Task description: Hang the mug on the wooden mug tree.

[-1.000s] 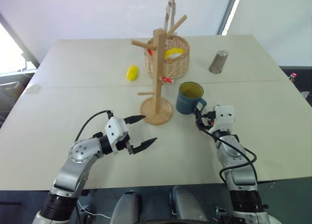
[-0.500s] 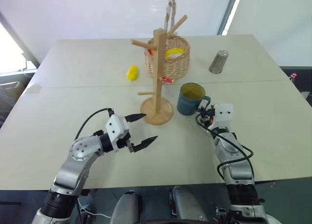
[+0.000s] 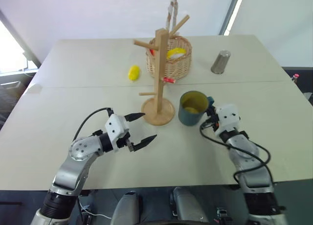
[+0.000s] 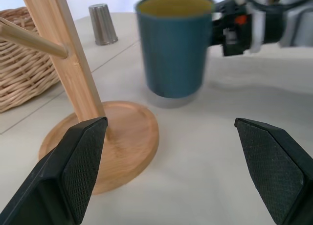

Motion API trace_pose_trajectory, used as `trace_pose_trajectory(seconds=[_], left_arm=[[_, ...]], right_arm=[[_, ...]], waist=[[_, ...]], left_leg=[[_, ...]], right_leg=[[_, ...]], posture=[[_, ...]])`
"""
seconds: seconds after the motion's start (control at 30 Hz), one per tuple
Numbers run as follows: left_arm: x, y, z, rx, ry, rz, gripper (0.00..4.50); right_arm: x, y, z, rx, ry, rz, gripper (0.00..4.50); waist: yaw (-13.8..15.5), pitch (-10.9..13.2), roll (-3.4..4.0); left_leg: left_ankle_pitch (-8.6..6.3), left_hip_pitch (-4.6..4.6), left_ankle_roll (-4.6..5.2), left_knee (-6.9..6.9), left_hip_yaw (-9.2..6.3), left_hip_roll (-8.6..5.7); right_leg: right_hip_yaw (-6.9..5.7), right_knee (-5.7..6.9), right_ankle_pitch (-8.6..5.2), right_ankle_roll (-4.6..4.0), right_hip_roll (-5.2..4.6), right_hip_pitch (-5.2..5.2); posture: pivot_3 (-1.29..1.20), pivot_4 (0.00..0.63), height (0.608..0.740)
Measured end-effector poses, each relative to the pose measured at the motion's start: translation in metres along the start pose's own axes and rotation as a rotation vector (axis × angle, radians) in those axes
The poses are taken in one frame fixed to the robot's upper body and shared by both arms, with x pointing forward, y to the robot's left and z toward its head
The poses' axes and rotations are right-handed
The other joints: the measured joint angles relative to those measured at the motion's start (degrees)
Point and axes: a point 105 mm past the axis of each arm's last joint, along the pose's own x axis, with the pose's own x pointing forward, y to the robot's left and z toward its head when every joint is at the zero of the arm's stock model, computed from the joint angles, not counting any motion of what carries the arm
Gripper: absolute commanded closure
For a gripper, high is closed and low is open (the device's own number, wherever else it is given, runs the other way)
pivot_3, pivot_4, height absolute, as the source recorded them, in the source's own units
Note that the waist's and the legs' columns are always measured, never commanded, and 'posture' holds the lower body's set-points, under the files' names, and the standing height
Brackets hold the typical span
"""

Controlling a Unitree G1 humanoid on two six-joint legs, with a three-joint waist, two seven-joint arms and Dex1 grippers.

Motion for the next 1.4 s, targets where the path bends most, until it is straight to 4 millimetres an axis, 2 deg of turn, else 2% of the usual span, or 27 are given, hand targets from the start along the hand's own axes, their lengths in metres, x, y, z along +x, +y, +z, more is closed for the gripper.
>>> trace_pose_trajectory(seconds=[0.17,0.33,0.43,0.6,0.77,1.17,1.4], left_arm=[[0.000,0.007,0.005,0.024,-0.010,0.011,0.00],[0.000,0.011,0.006,0.020,-0.012,0.015,0.00],[0.000,0.016,0.011,0.009,-0.032,0.028,0.00],[-0.004,0.031,0.028,-0.041,-0.086,0.056,0.00],[-0.009,0.032,0.048,-0.059,-0.120,0.018,0.00],[-0.018,0.036,0.059,-0.076,-0.117,0.012,0.00],[-0.019,0.039,0.067,-0.074,-0.139,0.016,0.00]], right_arm=[[-0.009,0.007,0.044,-0.263,-0.117,0.201,4.46],[-0.003,0.003,0.090,-0.365,-0.207,0.252,4.46],[0.000,0.003,0.102,-0.381,-0.209,0.283,4.46],[0.008,0.006,0.113,-0.386,-0.187,0.314,4.46],[0.013,0.007,0.118,-0.377,-0.170,0.317,4.46],[0.023,0.018,0.132,-0.420,-0.198,0.371,4.46],[0.040,0.029,0.140,-0.415,-0.198,0.370,4.46]], waist=[[-0.2,0.0,0.01],[0.0,0.0,-0.03],[0.2,0.1,-0.05],[0.1,0.1,-0.10],[0.1,0.1,-0.12],[0.1,0.1,-0.14],[0.0,0.1,-0.14]], left_leg=[[0.01,0.09,0.01,0.02,-0.02,0.03],[0.03,0.06,0.03,0.04,-0.05,0.03],[0.03,0.00,0.03,0.04,-0.05,0.02],[0.03,-0.02,0.03,0.04,-0.06,0.02],[0.03,-0.01,0.03,0.04,-0.06,0.02],[0.03,-0.02,0.03,0.04,-0.07,0.02],[0.03,-0.04,0.02,0.04,-0.06,0.02]], right_leg=[[-0.01,0.05,0.00,0.00,0.07,0.04],[-0.02,0.04,0.00,0.00,0.06,0.07],[-0.03,0.00,0.00,0.00,0.02,0.05],[-0.04,-0.01,0.00,0.00,0.00,0.03],[-0.04,-0.01,0.00,0.00,-0.01,0.02],[-0.04,-0.01,0.00,0.00,0.00,0.00],[-0.04,-0.01,0.01,-0.01,-0.01,-0.04]], posture=[[0.00,0.150,0.740],[0.00,0.150,0.740],[0.00,0.150,0.740],[0.00,0.150,0.740],[0.00,0.150,0.740],[0.00,0.150,0.740],[0.00,0.150,0.740]])
